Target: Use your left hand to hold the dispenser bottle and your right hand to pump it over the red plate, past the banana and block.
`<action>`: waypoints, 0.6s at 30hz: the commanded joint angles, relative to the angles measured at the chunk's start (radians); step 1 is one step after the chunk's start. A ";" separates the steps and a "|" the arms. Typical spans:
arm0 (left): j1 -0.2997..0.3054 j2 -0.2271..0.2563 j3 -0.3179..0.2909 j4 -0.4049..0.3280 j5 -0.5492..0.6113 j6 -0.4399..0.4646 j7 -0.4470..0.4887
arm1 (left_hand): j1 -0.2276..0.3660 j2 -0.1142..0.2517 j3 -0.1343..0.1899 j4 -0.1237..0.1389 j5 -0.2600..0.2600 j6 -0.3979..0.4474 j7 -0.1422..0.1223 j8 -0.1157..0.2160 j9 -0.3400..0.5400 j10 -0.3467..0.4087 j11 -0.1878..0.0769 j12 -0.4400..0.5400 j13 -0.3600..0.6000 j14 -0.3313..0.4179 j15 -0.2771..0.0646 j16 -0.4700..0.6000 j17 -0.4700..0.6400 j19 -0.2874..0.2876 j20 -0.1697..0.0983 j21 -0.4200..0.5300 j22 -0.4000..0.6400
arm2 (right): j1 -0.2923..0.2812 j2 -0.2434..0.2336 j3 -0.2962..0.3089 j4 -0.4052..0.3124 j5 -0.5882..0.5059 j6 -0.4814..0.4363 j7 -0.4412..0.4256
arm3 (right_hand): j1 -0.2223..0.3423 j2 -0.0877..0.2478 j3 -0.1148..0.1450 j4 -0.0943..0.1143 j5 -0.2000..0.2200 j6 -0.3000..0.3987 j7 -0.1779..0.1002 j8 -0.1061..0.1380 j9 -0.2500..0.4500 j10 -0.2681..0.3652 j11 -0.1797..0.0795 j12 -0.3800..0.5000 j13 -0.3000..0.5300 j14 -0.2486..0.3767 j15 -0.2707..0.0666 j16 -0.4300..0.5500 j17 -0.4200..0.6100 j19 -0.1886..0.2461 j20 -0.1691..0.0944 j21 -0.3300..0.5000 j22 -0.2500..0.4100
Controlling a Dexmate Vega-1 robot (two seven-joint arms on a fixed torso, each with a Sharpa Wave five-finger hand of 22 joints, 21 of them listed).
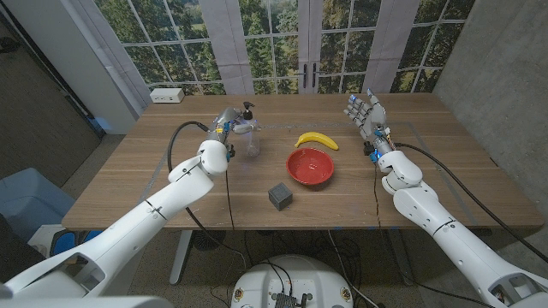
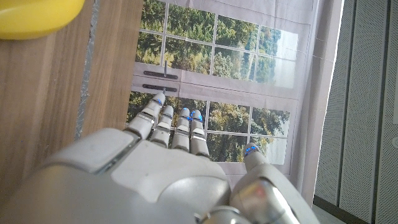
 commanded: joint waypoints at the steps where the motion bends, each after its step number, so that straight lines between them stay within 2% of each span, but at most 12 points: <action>1: -0.015 -0.003 0.022 -0.024 -0.010 0.082 0.034 | 0.099 0.222 -0.008 0.031 -0.002 -0.041 0.002 -0.021 -0.001 0.060 -0.096 -0.011 -0.003 0.062 -0.248 -0.023 0.088 -0.026 -0.065 -0.038 0.001 | -0.003 0.000 0.002 0.001 -0.007 0.010 -0.006 | 0.006 0.039 -0.001 -0.006 -0.003 -0.002 0.000 0.000 0.001 0.002 0.006 0.002 0.002 0.001 0.007 0.006 0.001 0.006 0.006 0.001 0.003; 5: -0.016 0.006 0.022 -0.032 -0.019 0.079 0.033 | 0.055 0.212 -0.015 0.030 -0.003 -0.077 0.000 -0.034 -0.003 0.018 -0.094 -0.020 -0.007 0.016 -0.246 -0.036 0.093 -0.048 -0.052 -0.064 0.001 | -0.003 0.001 0.003 0.001 -0.004 0.010 -0.006 | 0.006 0.040 -0.001 -0.006 -0.003 -0.002 -0.001 0.000 0.001 0.002 0.005 0.002 0.002 0.002 0.006 0.006 0.001 0.006 0.006 0.001 0.003; 6: -0.015 0.012 0.025 -0.034 -0.016 0.073 0.033 | 0.039 0.204 -0.022 0.028 -0.005 -0.100 -0.004 -0.041 -0.004 0.000 -0.085 -0.022 -0.009 -0.006 -0.240 -0.041 0.095 -0.060 -0.044 -0.075 0.002 | -0.003 0.001 0.003 0.001 0.001 0.009 0.000 | 0.006 0.040 -0.001 -0.006 -0.003 -0.002 -0.001 0.000 0.001 0.002 0.005 0.002 0.002 0.002 0.006 0.006 0.001 0.006 0.006 0.001 0.003; 8: -0.028 0.020 0.035 -0.048 -0.019 0.111 0.007 | 0.017 0.192 -0.032 0.026 -0.007 -0.118 -0.005 -0.043 -0.005 -0.026 -0.087 -0.026 -0.013 -0.037 -0.237 -0.050 0.094 -0.079 -0.031 -0.090 0.002 | -0.003 0.002 0.003 0.002 -0.002 0.013 -0.002 | 0.005 0.040 -0.001 -0.006 -0.003 -0.002 -0.001 0.000 0.001 0.002 0.005 0.002 0.002 0.002 0.006 0.006 0.001 0.006 0.007 0.001 0.003; 9: -0.023 0.020 0.035 -0.044 -0.016 0.095 0.019 | 0.003 0.190 -0.037 0.027 -0.008 -0.126 -0.001 -0.042 -0.006 -0.054 -0.078 -0.031 -0.016 -0.058 -0.235 -0.055 0.095 -0.092 -0.020 -0.101 0.002 | -0.003 0.000 0.003 0.001 -0.005 0.010 -0.004 | 0.005 0.040 -0.001 -0.006 -0.003 -0.002 -0.001 0.000 0.001 0.003 0.005 0.002 0.002 0.002 0.006 0.006 0.001 0.005 0.007 0.001 0.003; 11: -0.033 0.029 0.046 -0.051 -0.013 0.113 0.002 | -0.027 0.179 -0.053 0.025 -0.011 -0.160 0.000 -0.047 -0.009 -0.096 -0.077 -0.031 -0.022 -0.111 -0.228 -0.067 0.097 -0.123 -0.004 -0.125 0.003 | -0.003 0.002 0.004 0.003 0.002 0.013 0.001 | 0.005 0.040 -0.001 -0.006 -0.003 -0.003 0.000 0.000 0.001 0.002 0.006 0.002 0.002 0.002 0.007 0.006 0.001 0.005 0.007 0.001 0.003; 14: -0.036 0.034 0.047 -0.057 -0.021 0.125 -0.009 | -0.058 0.171 -0.072 0.021 -0.013 -0.222 -0.001 -0.053 -0.014 -0.177 -0.054 -0.034 -0.033 -0.205 -0.203 -0.087 0.100 -0.170 0.025 -0.162 0.003 | -0.003 0.001 0.004 0.003 0.000 0.013 0.001 | 0.005 0.040 -0.001 -0.006 -0.003 -0.003 -0.001 0.000 0.001 0.002 0.007 0.002 0.002 0.002 0.007 0.006 0.001 0.007 0.008 0.001 0.003; 16: -0.046 0.043 0.054 -0.064 -0.026 0.144 -0.030 | -0.075 0.161 -0.087 0.019 -0.016 -0.262 0.004 -0.055 -0.017 -0.225 -0.054 -0.036 -0.038 -0.255 -0.187 -0.094 0.102 -0.203 0.039 -0.186 0.003 | -0.004 0.001 0.005 0.001 0.001 0.011 -0.002 | 0.005 0.040 -0.001 -0.006 -0.003 -0.003 0.001 0.000 0.001 0.001 0.006 0.002 0.002 0.003 0.007 0.007 0.001 0.007 0.008 0.002 0.003; 18: -0.052 0.050 0.059 -0.067 -0.030 0.148 -0.043 | -0.091 0.145 -0.103 0.015 -0.019 -0.307 0.004 -0.059 -0.020 -0.280 -0.040 -0.039 -0.043 -0.304 -0.170 -0.104 0.098 -0.241 0.058 -0.210 0.004 | -0.003 0.003 0.004 0.004 -0.004 0.017 -0.004 | 0.005 0.040 -0.001 -0.006 -0.003 -0.002 -0.001 0.000 0.001 0.001 0.006 0.002 0.002 0.003 0.007 0.007 0.001 0.007 0.008 0.001 0.003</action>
